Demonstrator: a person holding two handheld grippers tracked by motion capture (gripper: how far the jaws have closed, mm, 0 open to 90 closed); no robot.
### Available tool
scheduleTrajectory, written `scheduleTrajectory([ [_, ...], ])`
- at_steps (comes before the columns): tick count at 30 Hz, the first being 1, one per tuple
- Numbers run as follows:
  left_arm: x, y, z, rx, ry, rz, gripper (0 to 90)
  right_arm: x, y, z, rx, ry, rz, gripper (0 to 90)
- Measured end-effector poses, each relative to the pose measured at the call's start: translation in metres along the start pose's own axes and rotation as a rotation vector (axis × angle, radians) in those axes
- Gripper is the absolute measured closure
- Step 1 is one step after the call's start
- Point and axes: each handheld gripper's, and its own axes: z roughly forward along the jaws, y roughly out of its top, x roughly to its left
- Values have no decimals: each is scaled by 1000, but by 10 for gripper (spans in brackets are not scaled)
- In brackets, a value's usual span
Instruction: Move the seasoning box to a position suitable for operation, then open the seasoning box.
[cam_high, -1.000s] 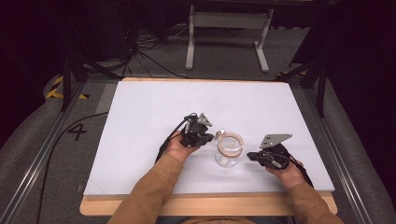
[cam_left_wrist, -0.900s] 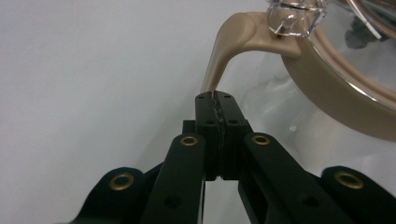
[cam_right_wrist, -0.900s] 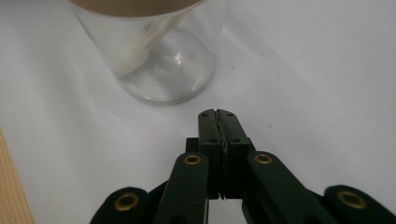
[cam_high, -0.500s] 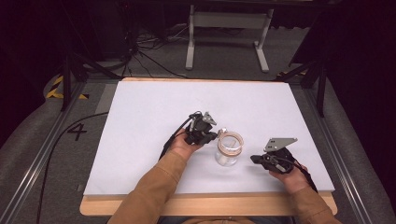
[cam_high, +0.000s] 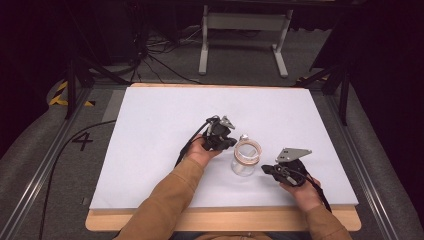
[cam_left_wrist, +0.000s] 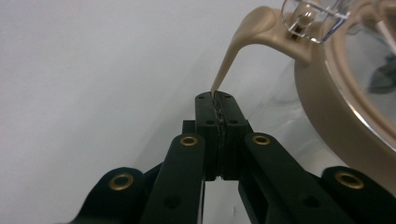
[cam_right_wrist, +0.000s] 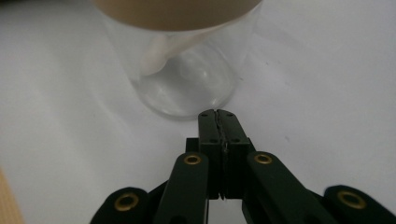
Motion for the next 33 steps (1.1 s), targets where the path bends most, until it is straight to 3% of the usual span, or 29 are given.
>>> scheduleTrajectory([
  [4,2,-4,-14,-17,19,-12,891,2,6,12,21,18,-6,896],
  [6,4,-6,-19,-29,21,-26,890,4,8,13,33,-2,-30,896],
  [9,8,-8,-28,-34,22,-45,889,5,11,15,20,31,-24,896],
  [14,8,-10,-36,-62,18,-59,887,13,17,21,31,54,-78,895],
  [17,10,-7,-43,-84,-15,-74,887,9,15,18,25,45,-68,895],
  [21,14,3,-51,-113,-108,-121,895,-1,12,6,-7,47,-18,895],
  [24,11,10,-55,-139,-126,-109,896,-3,11,3,-26,59,-5,895],
  [27,5,18,-56,-147,-136,-54,896,1,12,2,-33,81,-5,894],
  [30,-1,22,-53,-219,-157,-34,898,7,14,4,-36,107,-24,894],
  [33,-7,30,-47,-268,-137,-19,899,16,15,5,-47,131,-54,893],
])
